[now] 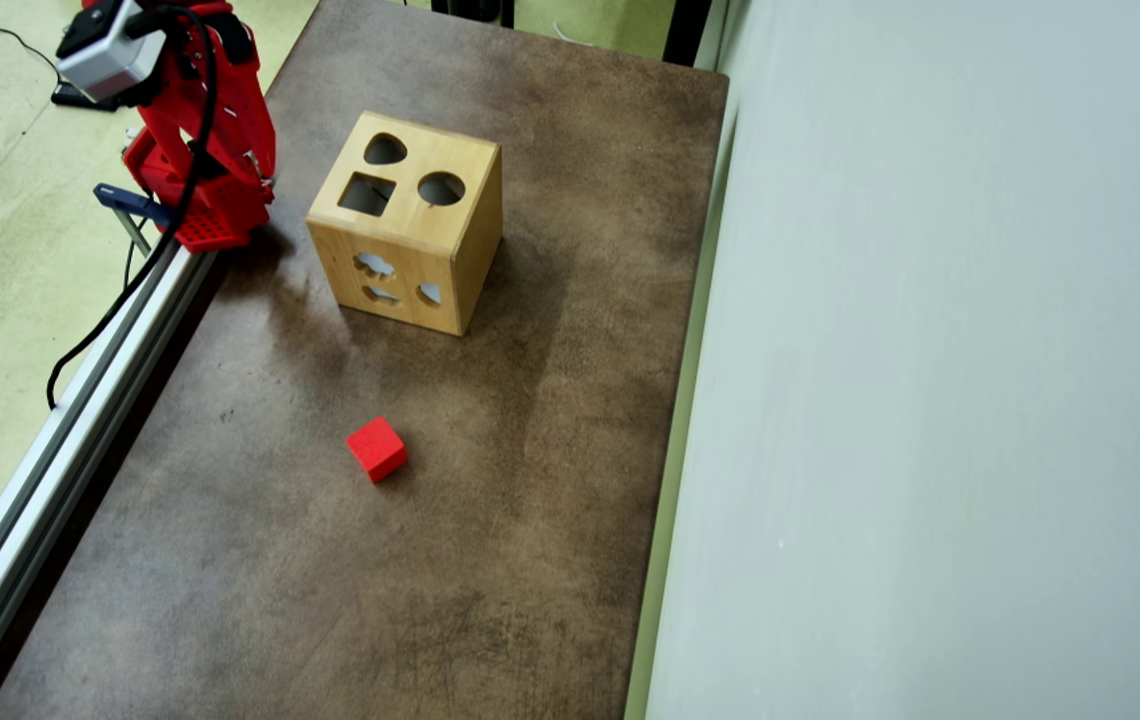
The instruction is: Pick and place the red cube on the square hole
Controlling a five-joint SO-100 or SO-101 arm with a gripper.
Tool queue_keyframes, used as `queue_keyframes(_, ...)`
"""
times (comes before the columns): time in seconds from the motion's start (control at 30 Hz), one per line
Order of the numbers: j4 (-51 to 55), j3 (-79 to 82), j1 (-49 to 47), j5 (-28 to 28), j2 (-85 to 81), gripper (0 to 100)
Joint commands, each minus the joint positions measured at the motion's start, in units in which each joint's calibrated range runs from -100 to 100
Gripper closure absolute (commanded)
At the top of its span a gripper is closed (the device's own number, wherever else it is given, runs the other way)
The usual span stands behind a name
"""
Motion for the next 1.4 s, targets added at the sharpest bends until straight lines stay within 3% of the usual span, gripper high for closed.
queue_keyframes(0.0,-1.73,-0.56,0.19,3.37,2.72,94)
queue_keyframes(0.27,-1.81,-1.46,-0.11,4.79,11.12,93)
queue_keyframes(0.53,-3.10,-0.56,0.19,12.99,19.45,93)
queue_keyframes(0.97,-3.42,-0.65,0.19,13.19,31.17,94)
queue_keyframes(1.37,-2.93,-0.65,1.16,13.43,31.51,93)
